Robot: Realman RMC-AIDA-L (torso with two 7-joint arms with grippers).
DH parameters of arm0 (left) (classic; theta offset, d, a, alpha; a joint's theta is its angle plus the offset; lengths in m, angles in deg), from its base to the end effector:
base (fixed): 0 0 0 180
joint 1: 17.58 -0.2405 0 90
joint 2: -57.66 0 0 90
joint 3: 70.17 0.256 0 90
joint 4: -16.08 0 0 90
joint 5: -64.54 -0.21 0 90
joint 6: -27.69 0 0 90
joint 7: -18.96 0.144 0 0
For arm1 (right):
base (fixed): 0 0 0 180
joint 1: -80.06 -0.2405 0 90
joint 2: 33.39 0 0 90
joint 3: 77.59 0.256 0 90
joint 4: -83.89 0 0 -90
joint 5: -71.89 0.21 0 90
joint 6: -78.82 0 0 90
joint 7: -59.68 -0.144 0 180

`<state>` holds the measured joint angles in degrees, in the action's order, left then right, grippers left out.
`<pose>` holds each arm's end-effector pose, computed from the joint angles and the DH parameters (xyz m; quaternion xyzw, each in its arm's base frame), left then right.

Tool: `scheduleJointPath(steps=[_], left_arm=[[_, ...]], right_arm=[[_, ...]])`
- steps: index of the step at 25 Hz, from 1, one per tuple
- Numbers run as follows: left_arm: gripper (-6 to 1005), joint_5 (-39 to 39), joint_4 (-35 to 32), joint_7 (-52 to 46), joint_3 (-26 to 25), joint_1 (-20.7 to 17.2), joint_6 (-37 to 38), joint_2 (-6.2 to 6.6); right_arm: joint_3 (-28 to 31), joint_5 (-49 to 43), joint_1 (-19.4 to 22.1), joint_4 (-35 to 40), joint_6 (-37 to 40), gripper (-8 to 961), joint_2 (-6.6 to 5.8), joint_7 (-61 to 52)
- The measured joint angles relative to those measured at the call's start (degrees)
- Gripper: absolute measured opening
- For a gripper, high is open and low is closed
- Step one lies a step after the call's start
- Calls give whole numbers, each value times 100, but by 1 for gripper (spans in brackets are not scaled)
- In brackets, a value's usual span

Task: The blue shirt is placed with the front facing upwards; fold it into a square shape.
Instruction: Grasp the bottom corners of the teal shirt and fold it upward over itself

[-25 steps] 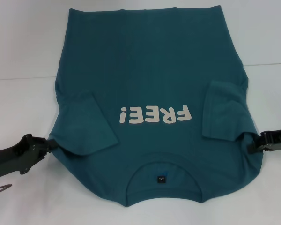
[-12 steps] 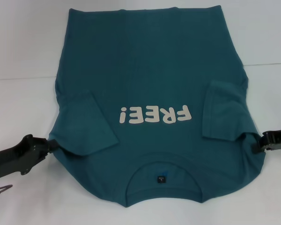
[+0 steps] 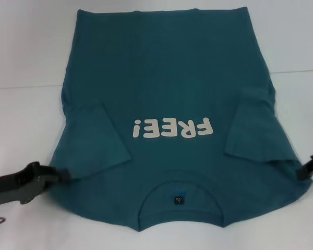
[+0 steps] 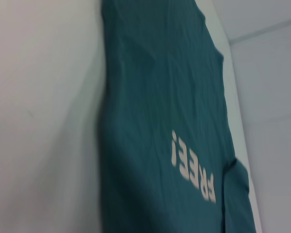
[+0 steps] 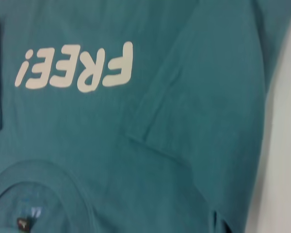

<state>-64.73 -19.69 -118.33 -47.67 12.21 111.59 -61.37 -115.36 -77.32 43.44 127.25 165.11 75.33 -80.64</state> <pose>-0.3160 0.3246 0.0117 -0.6482 -0.7071 -0.2682 0.0889 0.3241 0.3597 0.0828 -0.7618 0.6216 -0.0199 0.1810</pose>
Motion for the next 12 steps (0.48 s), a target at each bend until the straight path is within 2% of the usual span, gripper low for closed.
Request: scheduleJointPath(steps=[6,12], left_arm=[[113,-307,-379,-41,271,-75,498,7],[134,-402,-461,-33,291,-65,497,-15]], right_arm=[[53,-300,141,183,251,22,-28,-32],[60,-345,135,186,183,21,-32,-52]])
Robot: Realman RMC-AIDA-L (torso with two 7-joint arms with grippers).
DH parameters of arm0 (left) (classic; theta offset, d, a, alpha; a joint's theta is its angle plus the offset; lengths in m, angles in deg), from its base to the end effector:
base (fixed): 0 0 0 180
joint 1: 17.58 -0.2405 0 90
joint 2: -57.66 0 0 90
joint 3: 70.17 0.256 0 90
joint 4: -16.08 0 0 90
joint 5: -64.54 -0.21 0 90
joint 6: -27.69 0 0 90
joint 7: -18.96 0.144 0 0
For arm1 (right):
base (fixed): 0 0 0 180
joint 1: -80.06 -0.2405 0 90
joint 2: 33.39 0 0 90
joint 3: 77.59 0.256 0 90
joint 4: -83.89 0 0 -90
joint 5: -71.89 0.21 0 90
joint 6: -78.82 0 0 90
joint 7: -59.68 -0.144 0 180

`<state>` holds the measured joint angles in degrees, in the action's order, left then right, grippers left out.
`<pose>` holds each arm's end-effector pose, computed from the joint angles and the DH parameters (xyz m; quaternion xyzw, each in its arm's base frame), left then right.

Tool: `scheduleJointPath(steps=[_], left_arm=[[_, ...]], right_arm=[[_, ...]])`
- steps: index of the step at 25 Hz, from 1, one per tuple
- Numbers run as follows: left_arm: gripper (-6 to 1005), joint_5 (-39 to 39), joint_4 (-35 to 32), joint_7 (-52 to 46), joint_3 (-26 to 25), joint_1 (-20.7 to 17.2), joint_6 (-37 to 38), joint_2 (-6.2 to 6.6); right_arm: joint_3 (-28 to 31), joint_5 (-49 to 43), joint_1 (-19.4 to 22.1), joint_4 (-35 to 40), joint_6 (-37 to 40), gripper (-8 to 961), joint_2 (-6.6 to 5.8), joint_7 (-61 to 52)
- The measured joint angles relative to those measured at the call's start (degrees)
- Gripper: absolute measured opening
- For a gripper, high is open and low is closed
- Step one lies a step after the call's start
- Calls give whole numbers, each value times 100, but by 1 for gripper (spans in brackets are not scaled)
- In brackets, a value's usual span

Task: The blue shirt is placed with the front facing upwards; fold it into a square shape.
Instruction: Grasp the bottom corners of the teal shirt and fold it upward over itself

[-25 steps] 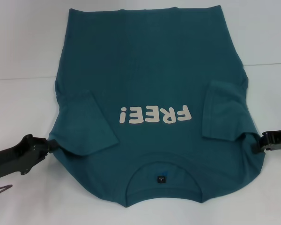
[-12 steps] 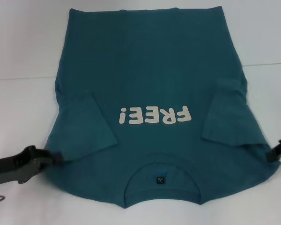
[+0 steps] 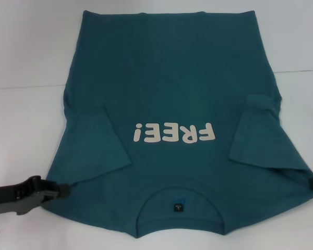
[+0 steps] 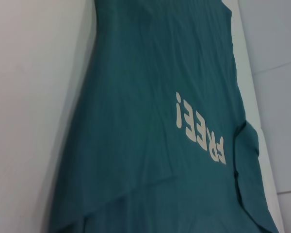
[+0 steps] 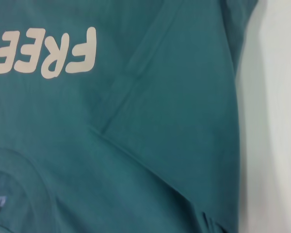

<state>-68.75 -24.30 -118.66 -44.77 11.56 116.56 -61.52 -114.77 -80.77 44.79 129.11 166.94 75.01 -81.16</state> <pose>-0.3134 0.3139 0.0156 -0.6848 -0.6930 -0.2137 0.0723 0.3361 0.3484 0.0926 -0.7507 0.6315 -0.0482 0.1881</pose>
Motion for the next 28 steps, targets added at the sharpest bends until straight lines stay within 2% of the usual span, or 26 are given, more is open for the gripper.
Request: scheduleJointPath(steps=[8,11,15,24,28], left_arm=[[161,-15,-188,-65,-444,-137,-132,7],[171,-209,-170,-496,-507,-165,-305,39],[302,-300,-194,-878,-545,-190,-558,39],[619,-310,-96,-1017,-502,-138,-797,35],[697,-318,-92,-1066,-498,-136,-859,36]], right_arm=[[0,28,-38,5,-10,21,24,-3],[6,35,-36,5,-14,22,19,-4],[9,37,-59,5,-22,22,20,-4],[9,36,-76,4,-24,21,27,-4],[9,35,-76,5,-24,21,30,-5]])
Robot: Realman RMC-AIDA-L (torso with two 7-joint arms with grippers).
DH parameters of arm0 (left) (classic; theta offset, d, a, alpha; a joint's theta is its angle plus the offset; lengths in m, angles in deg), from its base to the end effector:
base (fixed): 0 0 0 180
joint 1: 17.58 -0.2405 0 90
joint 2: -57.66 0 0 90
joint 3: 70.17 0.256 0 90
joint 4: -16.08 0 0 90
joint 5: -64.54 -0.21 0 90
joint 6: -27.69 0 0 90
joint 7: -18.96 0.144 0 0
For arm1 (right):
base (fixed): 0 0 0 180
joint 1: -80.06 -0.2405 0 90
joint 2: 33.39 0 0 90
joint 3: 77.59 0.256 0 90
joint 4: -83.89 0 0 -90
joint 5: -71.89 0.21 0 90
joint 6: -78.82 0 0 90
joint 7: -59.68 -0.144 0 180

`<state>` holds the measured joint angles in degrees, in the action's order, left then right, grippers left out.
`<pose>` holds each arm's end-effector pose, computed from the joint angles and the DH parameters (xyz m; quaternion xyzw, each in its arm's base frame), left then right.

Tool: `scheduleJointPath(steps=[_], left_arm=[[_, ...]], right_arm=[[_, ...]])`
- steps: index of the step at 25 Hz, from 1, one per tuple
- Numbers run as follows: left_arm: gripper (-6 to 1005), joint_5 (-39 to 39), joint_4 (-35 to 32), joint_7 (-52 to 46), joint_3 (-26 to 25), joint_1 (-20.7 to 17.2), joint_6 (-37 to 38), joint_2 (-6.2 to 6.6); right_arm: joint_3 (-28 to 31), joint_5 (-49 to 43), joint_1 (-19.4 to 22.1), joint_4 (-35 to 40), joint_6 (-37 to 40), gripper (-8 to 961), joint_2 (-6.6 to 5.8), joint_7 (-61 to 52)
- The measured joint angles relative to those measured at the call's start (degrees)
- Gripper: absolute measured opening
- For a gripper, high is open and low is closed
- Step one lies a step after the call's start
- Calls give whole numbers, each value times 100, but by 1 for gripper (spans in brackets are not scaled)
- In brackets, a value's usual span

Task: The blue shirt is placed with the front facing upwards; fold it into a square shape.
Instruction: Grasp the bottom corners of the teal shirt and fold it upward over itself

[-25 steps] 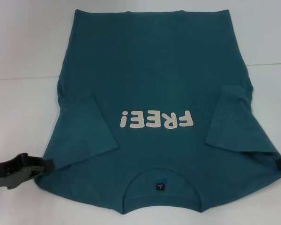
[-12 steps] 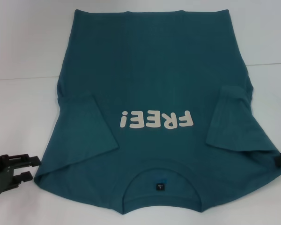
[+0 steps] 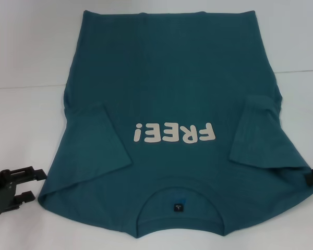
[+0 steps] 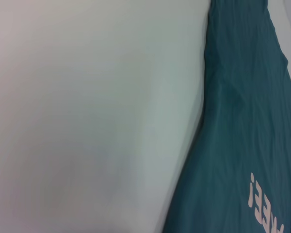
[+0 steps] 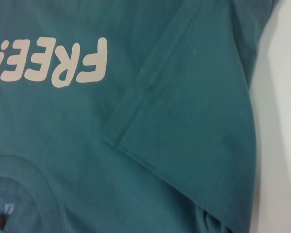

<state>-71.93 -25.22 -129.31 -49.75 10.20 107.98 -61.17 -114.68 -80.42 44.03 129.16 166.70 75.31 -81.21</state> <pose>-0.3486 0.3177 0.0330 -0.5727 -0.7712 -0.2335 0.1509 0.3303 0.3534 0.0904 -0.7551 0.6267 -0.0422 0.1879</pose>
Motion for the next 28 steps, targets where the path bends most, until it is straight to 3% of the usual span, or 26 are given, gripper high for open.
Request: scheduleJointPath(steps=[14,28], left_arm=[[716,-21,234,-176,185,32,-405,3],[716,57,322,-110,464,171,-352,-17]], right_arm=[[18,8,-6,0,-9,22,8,0],[17,68,-9,0,-19,22,21,37]])
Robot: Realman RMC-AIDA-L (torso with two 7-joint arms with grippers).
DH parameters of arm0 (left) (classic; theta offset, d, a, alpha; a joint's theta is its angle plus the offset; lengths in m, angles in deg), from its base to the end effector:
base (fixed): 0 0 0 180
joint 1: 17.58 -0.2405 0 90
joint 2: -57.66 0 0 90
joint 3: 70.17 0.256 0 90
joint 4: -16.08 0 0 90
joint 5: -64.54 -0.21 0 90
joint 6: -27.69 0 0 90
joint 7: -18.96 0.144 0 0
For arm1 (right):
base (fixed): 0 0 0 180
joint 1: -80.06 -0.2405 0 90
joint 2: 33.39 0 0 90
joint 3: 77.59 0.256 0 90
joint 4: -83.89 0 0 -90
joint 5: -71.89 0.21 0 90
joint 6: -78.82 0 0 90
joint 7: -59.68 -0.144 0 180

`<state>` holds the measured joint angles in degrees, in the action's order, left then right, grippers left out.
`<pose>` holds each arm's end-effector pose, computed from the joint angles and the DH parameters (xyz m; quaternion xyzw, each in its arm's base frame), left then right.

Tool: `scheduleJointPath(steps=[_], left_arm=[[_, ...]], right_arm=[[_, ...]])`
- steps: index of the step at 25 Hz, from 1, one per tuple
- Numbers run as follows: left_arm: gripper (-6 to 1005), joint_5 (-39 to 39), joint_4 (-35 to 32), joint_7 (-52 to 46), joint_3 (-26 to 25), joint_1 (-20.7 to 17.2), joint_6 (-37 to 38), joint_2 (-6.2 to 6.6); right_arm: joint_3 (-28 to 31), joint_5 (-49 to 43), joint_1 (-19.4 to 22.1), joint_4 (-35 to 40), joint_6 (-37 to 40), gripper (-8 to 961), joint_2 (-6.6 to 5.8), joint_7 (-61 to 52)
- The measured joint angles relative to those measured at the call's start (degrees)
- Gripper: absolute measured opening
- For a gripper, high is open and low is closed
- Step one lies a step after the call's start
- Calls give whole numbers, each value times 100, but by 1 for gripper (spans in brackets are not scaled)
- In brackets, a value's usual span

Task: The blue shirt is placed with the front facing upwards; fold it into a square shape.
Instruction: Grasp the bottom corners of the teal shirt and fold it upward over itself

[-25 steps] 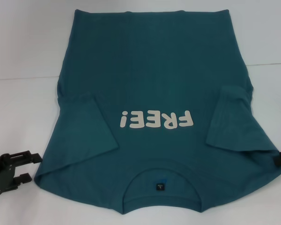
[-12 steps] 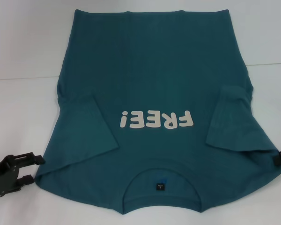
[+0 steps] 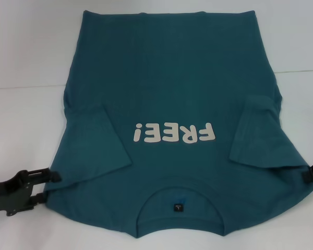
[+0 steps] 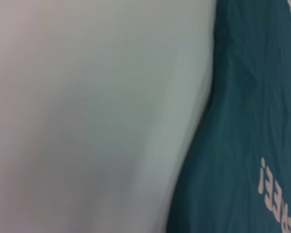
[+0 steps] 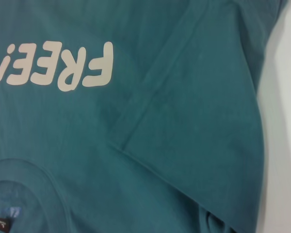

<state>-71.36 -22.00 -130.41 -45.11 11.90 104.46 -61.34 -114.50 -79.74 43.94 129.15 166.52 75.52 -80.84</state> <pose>-0.3391 0.3276 0.0134 -0.5817 -0.7729 -0.2111 0.1403 0.3282 0.3548 0.0889 -0.7581 0.6239 -0.0348 0.1867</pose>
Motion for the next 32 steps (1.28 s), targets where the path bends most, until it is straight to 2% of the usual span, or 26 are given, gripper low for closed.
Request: scheduleJointPath(steps=[8,17,27,32], left_arm=[[715,434,212,368,-5,138,228,17],[715,114,144,241,-49,32,170,36],[716,90,173,247,-4,41,59,-5],[664,123,197,169,-15,107,-74,-1]], right_arm=[[31,12,0,0,1,22,5,8],[71,21,1,0,-7,21,8,8],[119,21,8,0,-8,22,8,20],[131,20,23,0,-8,22,8,42]])
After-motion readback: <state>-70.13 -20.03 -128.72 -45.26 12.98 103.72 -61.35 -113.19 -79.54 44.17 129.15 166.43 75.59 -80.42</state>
